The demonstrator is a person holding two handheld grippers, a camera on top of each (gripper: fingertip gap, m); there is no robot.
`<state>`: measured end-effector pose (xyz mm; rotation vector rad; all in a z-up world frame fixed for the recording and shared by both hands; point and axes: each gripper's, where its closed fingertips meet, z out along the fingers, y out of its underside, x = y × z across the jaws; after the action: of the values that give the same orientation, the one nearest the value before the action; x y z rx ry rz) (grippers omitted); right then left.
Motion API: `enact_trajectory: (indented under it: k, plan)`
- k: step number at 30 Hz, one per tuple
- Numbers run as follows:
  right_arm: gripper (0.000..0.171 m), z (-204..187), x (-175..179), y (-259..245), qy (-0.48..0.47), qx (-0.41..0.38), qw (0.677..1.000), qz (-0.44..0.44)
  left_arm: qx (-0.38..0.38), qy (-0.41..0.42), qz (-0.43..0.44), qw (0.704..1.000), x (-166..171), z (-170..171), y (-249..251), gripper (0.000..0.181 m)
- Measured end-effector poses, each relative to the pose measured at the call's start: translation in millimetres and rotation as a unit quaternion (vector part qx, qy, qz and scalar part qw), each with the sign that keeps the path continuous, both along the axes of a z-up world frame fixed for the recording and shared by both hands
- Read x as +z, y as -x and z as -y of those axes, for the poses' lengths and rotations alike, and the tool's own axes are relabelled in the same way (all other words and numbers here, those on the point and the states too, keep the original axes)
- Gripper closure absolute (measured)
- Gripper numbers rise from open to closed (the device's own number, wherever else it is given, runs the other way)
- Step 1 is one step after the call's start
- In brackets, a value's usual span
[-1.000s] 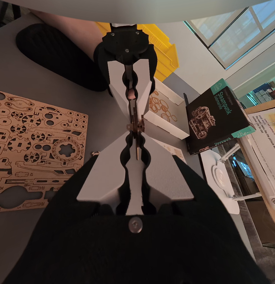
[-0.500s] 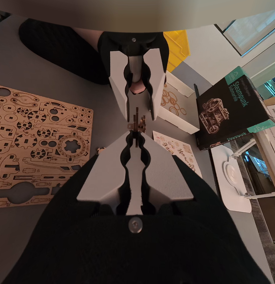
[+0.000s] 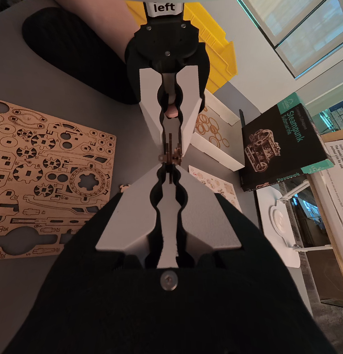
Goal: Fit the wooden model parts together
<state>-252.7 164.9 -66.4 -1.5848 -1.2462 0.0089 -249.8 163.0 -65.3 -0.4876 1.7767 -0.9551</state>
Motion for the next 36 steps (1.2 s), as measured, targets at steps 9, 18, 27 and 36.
enact_trajectory:
  k: [9,18,27,36]
  plan:
    - [0.145,-6,12,-5,-0.030,-0.019,0.999,-0.013,-0.007,0.027,-0.002,1.000,5,0,1,0.169]
    - [0.149,-5,-5,-6,0.081,-0.020,0.994,-0.077,-0.038,0.120,-0.063,0.990,6,5,2,0.168]
    - [0.155,-1,-5,1,0.170,-0.005,0.972,-0.164,-0.055,0.203,-0.145,0.967,-3,5,1,0.169]
    - [0.156,-5,-9,-1,0.295,-0.023,0.914,-0.279,-0.074,0.324,-0.227,0.916,-5,1,-1,0.167]
